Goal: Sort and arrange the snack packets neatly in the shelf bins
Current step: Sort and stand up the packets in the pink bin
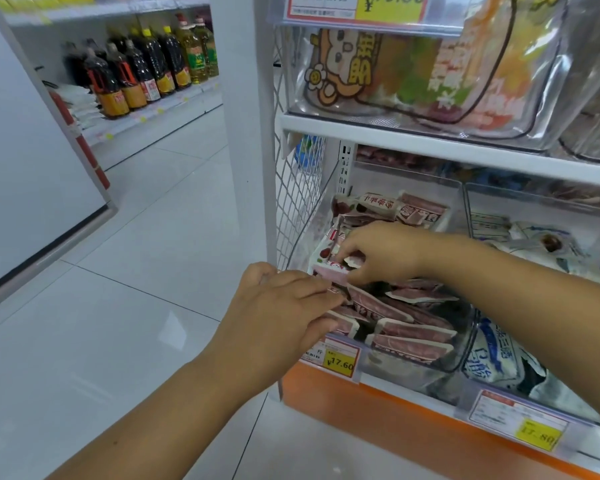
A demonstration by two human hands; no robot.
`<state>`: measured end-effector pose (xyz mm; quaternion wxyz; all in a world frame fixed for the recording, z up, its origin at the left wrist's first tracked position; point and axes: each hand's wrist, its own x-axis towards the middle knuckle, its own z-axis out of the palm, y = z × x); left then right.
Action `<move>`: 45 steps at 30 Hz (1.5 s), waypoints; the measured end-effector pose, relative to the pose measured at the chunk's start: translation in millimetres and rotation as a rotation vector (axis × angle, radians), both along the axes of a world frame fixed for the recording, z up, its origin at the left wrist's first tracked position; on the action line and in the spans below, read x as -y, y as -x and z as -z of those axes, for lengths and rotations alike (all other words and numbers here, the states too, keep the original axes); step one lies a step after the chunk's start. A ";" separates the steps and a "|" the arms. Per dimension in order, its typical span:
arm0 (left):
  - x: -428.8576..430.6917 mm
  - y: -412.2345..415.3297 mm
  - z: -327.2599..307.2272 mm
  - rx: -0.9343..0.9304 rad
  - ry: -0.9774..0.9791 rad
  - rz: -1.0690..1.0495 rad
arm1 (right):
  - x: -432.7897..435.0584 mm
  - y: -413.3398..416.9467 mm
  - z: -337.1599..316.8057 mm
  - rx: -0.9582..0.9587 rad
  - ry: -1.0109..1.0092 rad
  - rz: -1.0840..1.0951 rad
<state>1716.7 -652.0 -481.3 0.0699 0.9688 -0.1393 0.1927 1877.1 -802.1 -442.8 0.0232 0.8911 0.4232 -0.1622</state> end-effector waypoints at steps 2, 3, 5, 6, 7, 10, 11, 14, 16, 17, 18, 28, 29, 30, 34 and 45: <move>0.7 1.3 -1.4 0.044 0.002 0.027 | 4.1 -1.2 -6.7 -0.085 -0.148 0.065; 2.1 2.0 -2.2 0.056 0.000 0.048 | 6.9 -3.5 -10.0 -0.139 -0.204 0.095; 7.2 2.9 -2.4 0.052 -0.003 0.082 | 10.3 -4.6 -14.3 -0.201 -0.197 0.114; 10.0 3.0 -1.3 0.037 -0.008 0.083 | 9.0 -3.0 -14.3 -0.198 -0.146 0.114; 12.3 2.7 -0.4 0.011 -0.012 0.078 | 6.5 -0.5 -11.6 -0.162 -0.089 0.101; 13.7 1.6 0.9 -0.044 0.040 0.107 | -3.1 4.7 2.6 0.086 -0.023 -0.010; 12.6 1.9 -0.1 -0.064 0.054 0.118 | -4.0 4.8 2.9 0.114 -0.066 -0.024; 9.6 2.4 -2.1 -0.099 0.075 0.143 | 6.6 -3.7 -6.2 -0.023 -0.265 0.079; 7.9 1.6 -0.2 -0.095 0.069 0.149 | 15.4 -8.8 -13.0 -0.162 -0.410 0.159; 7.0 0.7 1.0 -0.081 0.068 0.151 | 18.4 -10.0 -14.4 -0.212 -0.453 0.186; 6.1 -0.5 2.8 -0.066 0.063 0.155 | 19.4 -10.5 -14.3 -0.239 -0.472 0.200; 7.3 2.5 -5.0 -0.157 0.193 0.054 | 15.1 16.3 -11.4 -0.285 -0.262 0.053; 7.7 1.9 -4.4 -0.164 0.194 0.048 | 13.3 21.0 -10.5 -0.297 -0.190 0.008; 8.6 1.0 -4.5 -0.186 0.177 0.047 | 12.9 22.9 -12.7 -0.318 -0.150 -0.007; 16.4 -5.4 -7.0 -0.307 0.061 0.061 | 18.4 9.6 -31.8 -0.347 -0.270 0.118; 15.4 -5.5 -7.2 -0.237 0.073 0.063 | -7.2 -18.2 -7.5 0.076 -0.408 0.181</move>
